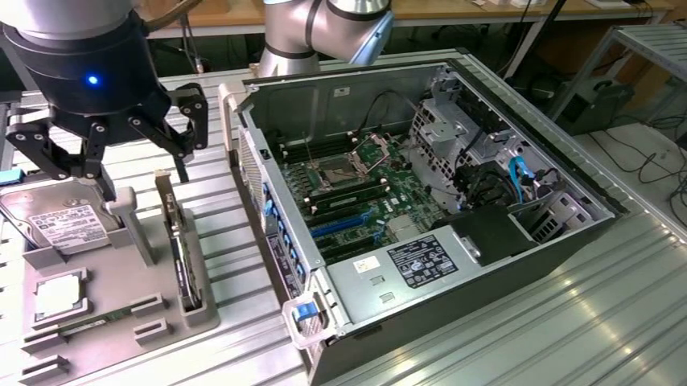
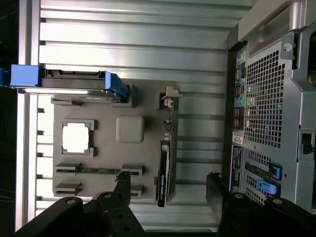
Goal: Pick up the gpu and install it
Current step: 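Pick up the gpu and move the gpu toward the slot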
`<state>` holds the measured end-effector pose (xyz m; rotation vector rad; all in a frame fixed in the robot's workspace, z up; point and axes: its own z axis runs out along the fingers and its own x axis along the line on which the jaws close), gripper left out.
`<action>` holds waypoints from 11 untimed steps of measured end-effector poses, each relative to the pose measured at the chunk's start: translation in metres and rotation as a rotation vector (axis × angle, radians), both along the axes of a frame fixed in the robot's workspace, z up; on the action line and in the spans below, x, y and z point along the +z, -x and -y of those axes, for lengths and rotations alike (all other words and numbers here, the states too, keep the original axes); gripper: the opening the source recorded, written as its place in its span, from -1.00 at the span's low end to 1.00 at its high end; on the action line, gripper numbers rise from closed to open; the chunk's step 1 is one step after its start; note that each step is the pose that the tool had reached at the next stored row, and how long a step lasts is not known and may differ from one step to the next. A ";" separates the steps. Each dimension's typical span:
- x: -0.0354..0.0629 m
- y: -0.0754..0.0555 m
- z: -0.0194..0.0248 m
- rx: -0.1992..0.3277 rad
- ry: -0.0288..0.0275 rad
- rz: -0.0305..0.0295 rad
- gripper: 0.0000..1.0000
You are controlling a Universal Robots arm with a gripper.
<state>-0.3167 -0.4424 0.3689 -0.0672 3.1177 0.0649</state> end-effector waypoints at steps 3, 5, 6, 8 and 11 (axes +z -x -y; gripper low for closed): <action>-0.0046 -0.002 0.0000 0.000 0.0001 -0.0073 0.44; -0.0071 -0.003 0.0000 0.000 -0.0001 -0.0082 0.44; -0.0087 -0.003 0.0000 0.000 0.0000 -0.0084 0.44; -0.0123 -0.003 0.0000 0.000 -0.0001 -0.0084 0.44; -0.0183 -0.003 0.0000 0.000 -0.0001 -0.0084 0.44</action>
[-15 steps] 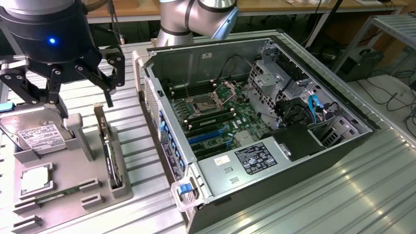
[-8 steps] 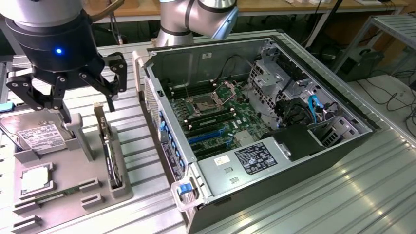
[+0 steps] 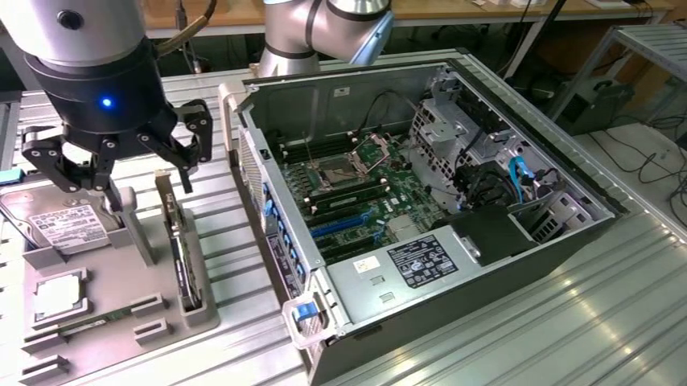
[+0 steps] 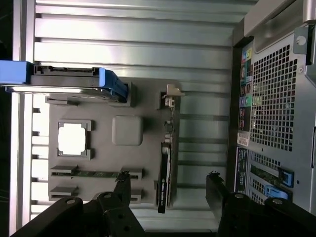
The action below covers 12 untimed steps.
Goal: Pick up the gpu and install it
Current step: 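Pick up the gpu and move the gpu toward the slot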
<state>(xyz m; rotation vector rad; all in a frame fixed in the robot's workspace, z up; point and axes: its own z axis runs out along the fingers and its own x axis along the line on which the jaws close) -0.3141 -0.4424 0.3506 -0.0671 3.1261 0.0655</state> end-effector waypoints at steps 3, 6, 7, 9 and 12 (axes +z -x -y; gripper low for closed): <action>-0.0041 0.000 0.0000 0.000 0.0007 -0.0004 0.44; -0.0100 0.000 0.0000 0.000 0.0006 -0.0009 0.44; -0.0118 0.000 0.0000 0.000 0.0006 -0.0012 0.44; -0.0155 0.000 0.0000 0.000 0.0006 -0.0019 0.44; -0.0209 0.000 0.0000 0.000 0.0007 -0.0024 0.44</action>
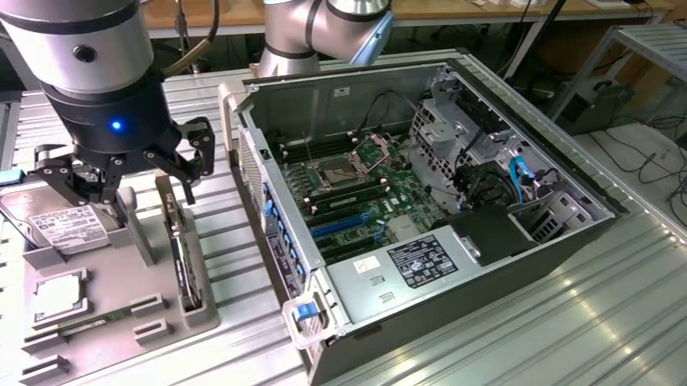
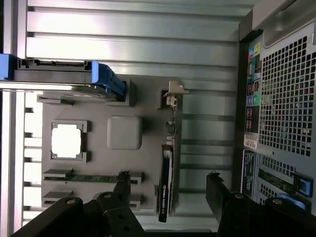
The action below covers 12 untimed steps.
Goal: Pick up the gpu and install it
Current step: 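Pick up the gpu and move the gpu toward the slot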
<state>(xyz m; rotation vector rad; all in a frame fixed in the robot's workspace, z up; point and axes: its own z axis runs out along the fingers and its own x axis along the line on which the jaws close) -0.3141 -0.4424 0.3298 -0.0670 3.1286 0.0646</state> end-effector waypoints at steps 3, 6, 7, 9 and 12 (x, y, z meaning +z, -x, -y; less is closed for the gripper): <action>-0.0075 0.000 0.0000 0.000 -0.0001 0.0000 0.44; -0.0131 0.000 0.0007 0.000 -0.0001 0.0000 0.44; -0.0152 0.000 0.0027 0.000 0.0001 -0.0003 0.44; -0.0194 0.000 0.0054 0.000 -0.0003 0.0002 0.44; -0.0248 0.000 0.0055 -0.003 -0.0001 0.0000 0.44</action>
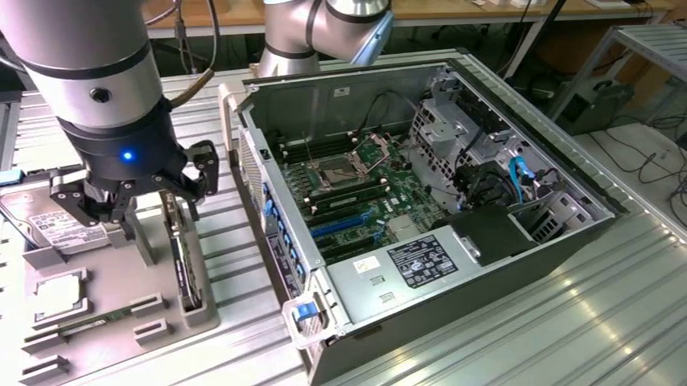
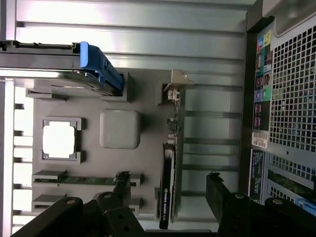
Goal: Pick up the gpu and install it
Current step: 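Pick up the gpu and move the gpu toward the slot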
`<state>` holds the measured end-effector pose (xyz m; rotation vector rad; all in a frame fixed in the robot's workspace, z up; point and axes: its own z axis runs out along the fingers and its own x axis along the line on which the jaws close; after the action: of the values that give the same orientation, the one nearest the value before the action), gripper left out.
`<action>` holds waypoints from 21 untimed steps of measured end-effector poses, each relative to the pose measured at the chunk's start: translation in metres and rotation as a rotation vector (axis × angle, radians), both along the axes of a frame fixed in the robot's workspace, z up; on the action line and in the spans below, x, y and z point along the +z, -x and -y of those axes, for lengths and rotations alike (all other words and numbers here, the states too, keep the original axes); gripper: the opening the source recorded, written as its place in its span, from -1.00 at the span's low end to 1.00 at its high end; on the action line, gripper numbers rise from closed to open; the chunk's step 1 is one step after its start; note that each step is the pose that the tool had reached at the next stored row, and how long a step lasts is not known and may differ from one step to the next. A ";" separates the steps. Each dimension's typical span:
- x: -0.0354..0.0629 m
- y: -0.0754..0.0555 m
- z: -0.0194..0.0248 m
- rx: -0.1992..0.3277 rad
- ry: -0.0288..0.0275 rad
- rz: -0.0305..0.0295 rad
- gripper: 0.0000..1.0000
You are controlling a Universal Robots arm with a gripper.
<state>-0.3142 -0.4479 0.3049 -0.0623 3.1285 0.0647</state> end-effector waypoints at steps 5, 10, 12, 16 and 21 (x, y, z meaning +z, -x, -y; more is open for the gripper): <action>-0.0099 0.000 0.0010 -0.001 0.0000 -0.0001 0.44; -0.0198 0.000 0.0017 -0.001 0.0001 -0.0014 0.44; -0.0234 0.000 0.0019 -0.001 0.0000 -0.0019 0.44; -0.0306 0.000 0.0021 -0.001 0.0001 -0.0027 0.44; -0.0404 0.000 0.0022 -0.001 0.0001 -0.0030 0.44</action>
<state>-0.3141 -0.4501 0.2646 -0.0611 3.1315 0.0648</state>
